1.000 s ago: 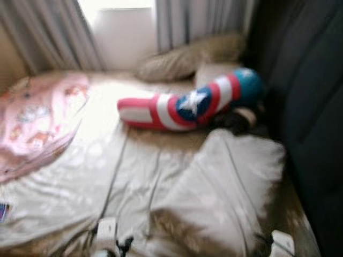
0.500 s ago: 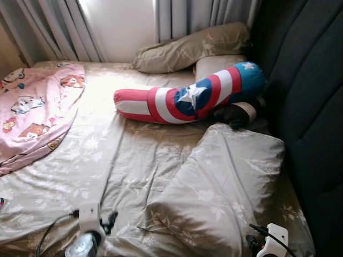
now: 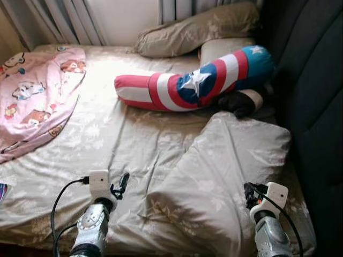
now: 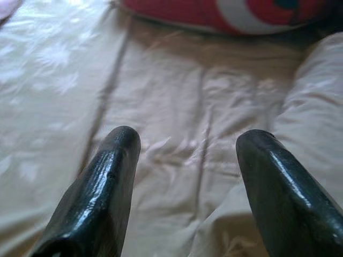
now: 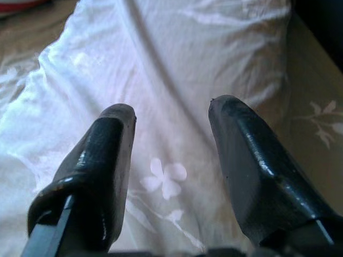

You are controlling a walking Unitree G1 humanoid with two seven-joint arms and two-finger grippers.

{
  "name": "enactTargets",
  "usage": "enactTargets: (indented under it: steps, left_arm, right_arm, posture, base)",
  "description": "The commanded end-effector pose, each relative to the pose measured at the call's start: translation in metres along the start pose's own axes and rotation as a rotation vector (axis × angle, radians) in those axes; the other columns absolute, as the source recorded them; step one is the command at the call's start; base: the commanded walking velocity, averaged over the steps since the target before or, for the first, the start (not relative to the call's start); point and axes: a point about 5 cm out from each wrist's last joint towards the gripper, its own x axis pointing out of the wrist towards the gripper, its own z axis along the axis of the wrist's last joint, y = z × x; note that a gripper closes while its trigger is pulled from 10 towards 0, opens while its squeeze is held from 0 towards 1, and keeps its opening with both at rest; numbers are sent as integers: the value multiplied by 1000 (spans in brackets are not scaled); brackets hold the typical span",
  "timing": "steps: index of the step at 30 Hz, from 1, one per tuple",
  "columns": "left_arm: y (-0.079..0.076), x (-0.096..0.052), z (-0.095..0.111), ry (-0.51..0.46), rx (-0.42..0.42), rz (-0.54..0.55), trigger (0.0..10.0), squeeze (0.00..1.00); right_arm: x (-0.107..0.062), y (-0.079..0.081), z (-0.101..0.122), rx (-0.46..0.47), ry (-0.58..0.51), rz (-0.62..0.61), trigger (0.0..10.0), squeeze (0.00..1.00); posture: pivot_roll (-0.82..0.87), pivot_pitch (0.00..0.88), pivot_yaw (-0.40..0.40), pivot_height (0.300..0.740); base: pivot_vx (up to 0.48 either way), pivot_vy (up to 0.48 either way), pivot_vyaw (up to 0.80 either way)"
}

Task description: Clean up the room

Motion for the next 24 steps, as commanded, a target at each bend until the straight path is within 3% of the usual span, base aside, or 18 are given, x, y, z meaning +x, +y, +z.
enactTargets:
  steps: [1,9,13,14,16,17,24]
  left_arm:
    - [-5,0,2,-24,22,-34,10000,0]
    - [0,-9,-3,-24,26,-58,10000,0]
    - [6,-12,-4,-16,44,-66,10000,0]
    - [11,-14,-4,-12,51,-66,10000,0]
    - [13,-14,-4,-12,52,-65,10000,0]
    - [14,-14,-3,-11,52,-64,10000,0]
    - [7,-6,4,-18,58,-87,10000,0]
  right_arm:
    - [1,1,5,-2,-30,24,10000,0]
    - [-8,-5,-23,4,148,-3,10000,0]
    - [-9,-1,-27,18,169,-8,10000,0]
    - [-7,0,-24,63,147,-22,10000,929]
    - [-6,0,-23,75,140,-28,10000,929]
    - [-6,0,-23,91,139,-39,10000,1000]
    - [-9,-5,-33,128,226,-95,10000,1000]
  posture:
    - [-59,166,8,740]
    - [-12,173,19,740]
    - [-3,175,37,740]
    - [-5,166,41,740]
    - [-6,163,42,740]
    - [-8,159,45,740]
    - [21,123,53,740]
  base:
    - [0,0,0]
    - [0,0,0]
    - [0,0,0]
    - [0,0,0]
    - [0,0,0]
    - [0,0,0]
    - [0,0,0]
